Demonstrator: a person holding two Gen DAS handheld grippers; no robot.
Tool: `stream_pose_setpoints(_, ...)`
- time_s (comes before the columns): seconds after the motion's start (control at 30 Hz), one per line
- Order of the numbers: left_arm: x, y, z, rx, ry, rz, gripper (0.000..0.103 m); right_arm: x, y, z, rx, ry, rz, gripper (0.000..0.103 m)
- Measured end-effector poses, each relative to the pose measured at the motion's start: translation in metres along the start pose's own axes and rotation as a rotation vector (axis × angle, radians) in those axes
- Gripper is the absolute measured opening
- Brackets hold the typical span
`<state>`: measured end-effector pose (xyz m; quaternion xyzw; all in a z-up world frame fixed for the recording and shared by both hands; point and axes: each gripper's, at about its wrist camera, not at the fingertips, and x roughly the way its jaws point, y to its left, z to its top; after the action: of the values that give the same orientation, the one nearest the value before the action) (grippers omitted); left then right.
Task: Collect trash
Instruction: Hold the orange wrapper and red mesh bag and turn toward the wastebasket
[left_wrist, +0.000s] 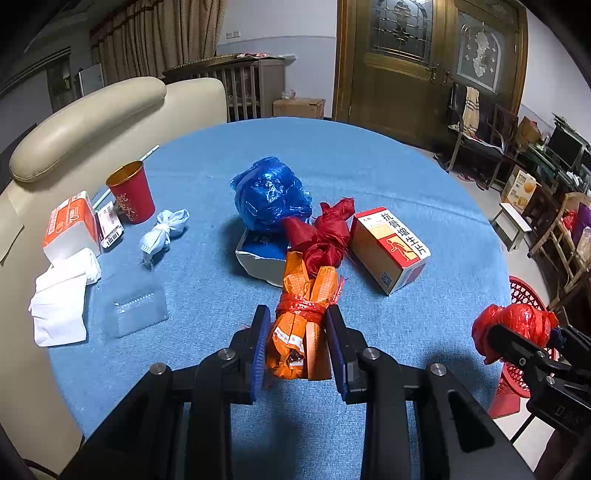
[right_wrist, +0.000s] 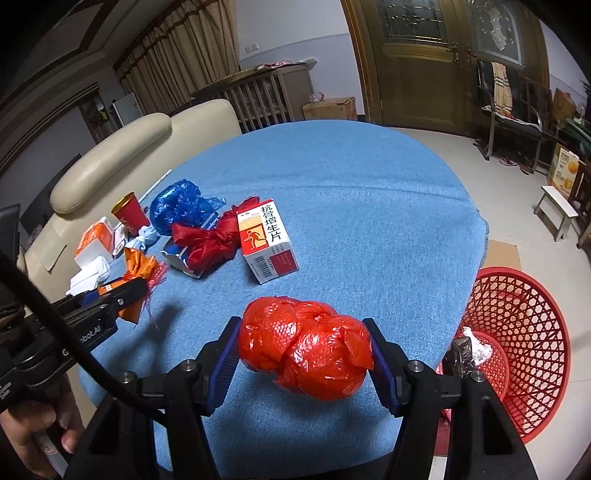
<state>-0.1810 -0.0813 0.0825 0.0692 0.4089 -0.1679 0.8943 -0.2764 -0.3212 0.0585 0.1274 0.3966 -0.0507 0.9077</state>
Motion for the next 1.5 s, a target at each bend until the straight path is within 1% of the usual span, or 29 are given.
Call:
stream_pose_setpoints(0.8, 0.000, -0.009, 0.001, 0.030, 0.001, 0.004, 0.032, 0.000, -0.004, 0.001, 0.008, -0.002, -0.044, 0.067)
stream_pose_setpoints(1.5, -0.001, -0.018, 0.000, 0.054, 0.000, 0.001, 0.032, -0.001, -0.010, 0.001, 0.023, -0.008, -0.053, 0.067)
